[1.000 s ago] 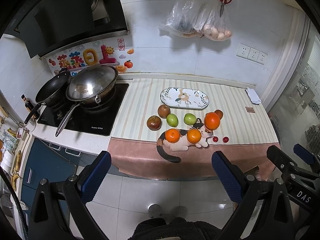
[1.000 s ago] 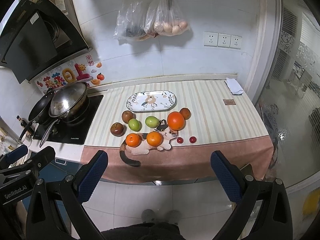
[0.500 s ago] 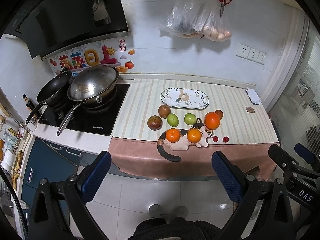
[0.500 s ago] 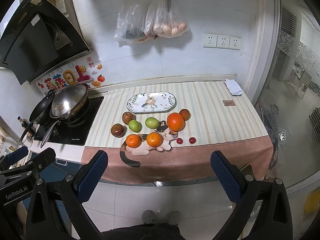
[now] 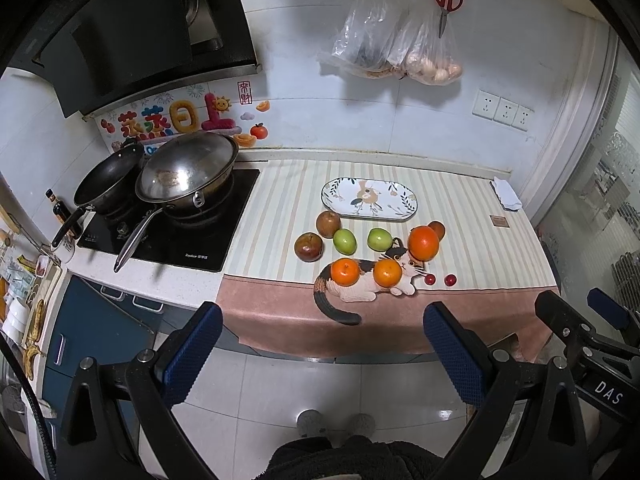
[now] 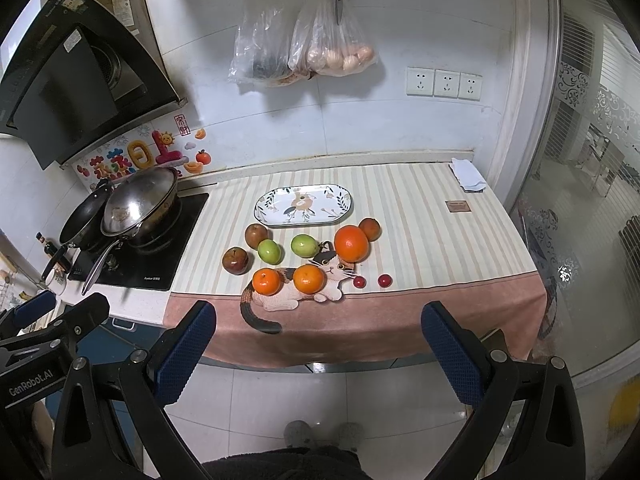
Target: Organize fruits
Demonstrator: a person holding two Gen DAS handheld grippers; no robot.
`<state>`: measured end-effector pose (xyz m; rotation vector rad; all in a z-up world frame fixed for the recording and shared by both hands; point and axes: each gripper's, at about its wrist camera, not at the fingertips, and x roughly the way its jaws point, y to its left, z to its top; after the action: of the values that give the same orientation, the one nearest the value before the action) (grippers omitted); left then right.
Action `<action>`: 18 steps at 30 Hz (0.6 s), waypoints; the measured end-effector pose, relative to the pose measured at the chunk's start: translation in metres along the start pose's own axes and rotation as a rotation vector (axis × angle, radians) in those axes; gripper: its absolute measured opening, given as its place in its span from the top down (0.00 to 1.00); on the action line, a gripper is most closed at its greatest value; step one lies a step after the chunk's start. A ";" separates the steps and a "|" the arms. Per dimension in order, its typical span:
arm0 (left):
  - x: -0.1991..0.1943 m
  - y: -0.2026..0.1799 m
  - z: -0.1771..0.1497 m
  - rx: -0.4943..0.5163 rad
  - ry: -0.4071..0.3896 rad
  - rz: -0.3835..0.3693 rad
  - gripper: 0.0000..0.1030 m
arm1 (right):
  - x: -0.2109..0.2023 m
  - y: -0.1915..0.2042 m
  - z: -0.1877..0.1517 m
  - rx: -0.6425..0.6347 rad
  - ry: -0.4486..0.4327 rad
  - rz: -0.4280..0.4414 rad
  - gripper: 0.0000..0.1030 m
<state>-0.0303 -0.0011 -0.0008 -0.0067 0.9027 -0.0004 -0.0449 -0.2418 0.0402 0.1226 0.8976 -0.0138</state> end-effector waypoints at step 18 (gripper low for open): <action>0.001 0.000 0.000 -0.001 0.000 -0.001 0.00 | -0.005 -0.001 0.001 0.003 -0.005 0.007 0.00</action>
<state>-0.0303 -0.0007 -0.0016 -0.0082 0.9027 -0.0004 -0.0479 -0.2431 0.0448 0.1284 0.8927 -0.0084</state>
